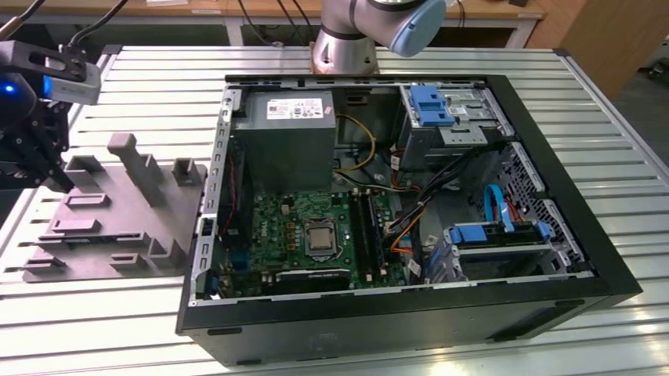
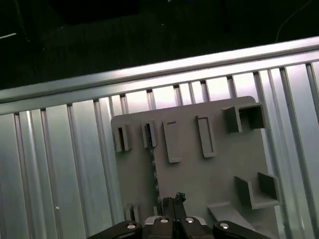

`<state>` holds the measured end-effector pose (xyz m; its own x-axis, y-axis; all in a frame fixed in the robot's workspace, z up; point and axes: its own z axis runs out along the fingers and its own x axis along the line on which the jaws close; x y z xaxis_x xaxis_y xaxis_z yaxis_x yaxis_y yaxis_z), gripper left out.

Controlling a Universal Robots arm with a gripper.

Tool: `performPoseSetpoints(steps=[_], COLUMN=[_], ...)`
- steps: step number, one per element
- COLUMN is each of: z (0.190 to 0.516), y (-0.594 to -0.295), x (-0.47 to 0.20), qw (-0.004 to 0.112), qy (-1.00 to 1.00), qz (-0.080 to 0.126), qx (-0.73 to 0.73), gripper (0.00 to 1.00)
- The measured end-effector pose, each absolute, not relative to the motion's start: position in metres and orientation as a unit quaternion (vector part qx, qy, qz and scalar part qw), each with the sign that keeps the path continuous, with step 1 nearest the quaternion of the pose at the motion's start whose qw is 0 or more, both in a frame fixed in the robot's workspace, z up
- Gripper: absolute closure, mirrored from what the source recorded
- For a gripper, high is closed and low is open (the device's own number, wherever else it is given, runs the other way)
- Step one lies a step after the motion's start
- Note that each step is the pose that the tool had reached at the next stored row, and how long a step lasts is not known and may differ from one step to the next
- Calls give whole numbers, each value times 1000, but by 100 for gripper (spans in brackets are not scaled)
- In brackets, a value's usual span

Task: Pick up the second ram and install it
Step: 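Pick up the second ram and move it above second insertion slot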

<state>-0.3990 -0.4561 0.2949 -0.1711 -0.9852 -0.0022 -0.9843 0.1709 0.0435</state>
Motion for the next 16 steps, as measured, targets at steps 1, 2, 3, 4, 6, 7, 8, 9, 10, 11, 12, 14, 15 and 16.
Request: performPoseSetpoints(steps=[1,2,3,4,6,7,8,9,10,11,12,14,15,16], z=[294,294,293,293,292,291,291,291,291,290,290,289,288,288], y=[-456,-456,-456,-456,-456,-456,-456,-456,-456,-456,-456,-456,-457,-457], x=[-399,-399,-399,-399,-399,-399,-399,-399,-399,-399,-399,-400,-400,-400], qw=[13,14,14,14,14,14,14,14,14,14,14,14,14,14], qy=[-759,-753,-747,-741,-730,-726,-726,-726,-726,-727,-727,-729,-729,-730], qz=[-17,-17,-17,-17,-17,-17,-17,-17,-17,-17,-17,-17,-17,-17], qx=[650,657,664,671,683,687,687,687,687,687,686,684,684,683], gripper=[90,90,90,90,90,90,90,90,90,90,90,90,90,90])
